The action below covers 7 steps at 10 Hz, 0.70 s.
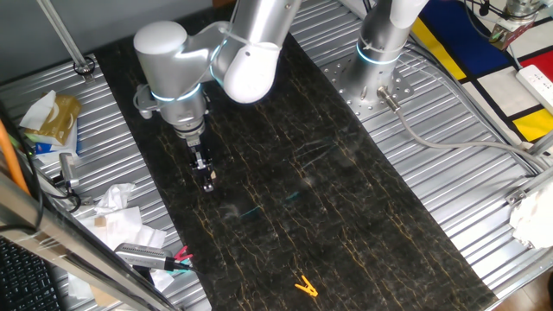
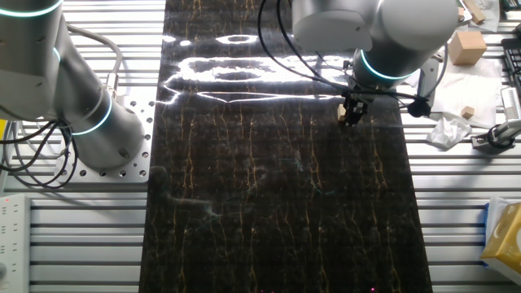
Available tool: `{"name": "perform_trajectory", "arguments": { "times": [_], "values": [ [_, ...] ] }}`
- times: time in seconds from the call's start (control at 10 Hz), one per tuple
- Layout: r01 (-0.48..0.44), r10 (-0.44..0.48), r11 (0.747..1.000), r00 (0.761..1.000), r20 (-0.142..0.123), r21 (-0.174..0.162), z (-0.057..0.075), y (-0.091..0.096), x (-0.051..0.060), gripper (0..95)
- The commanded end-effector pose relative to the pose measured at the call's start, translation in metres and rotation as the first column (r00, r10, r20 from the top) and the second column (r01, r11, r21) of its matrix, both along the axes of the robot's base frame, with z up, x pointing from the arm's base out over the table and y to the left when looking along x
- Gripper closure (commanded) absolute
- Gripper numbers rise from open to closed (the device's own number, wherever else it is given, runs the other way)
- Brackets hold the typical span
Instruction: Use the gripper to push the small block from left to right
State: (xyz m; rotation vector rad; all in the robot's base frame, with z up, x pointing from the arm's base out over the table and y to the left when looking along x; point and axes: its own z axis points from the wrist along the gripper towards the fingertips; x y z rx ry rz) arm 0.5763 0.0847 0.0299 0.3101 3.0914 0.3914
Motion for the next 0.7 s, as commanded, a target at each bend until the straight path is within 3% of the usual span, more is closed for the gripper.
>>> {"name": "perform_trajectory", "arguments": {
  "times": [0.1,0.7],
  "values": [
    [0.003,-0.003,1.000,1.000,-0.001,0.004,0.0007,0.0006,-0.0001,19.0],
    [0.009,-0.009,1.000,1.000,-0.001,0.009,0.0042,0.0046,0.0032,19.0]
  ]
}}
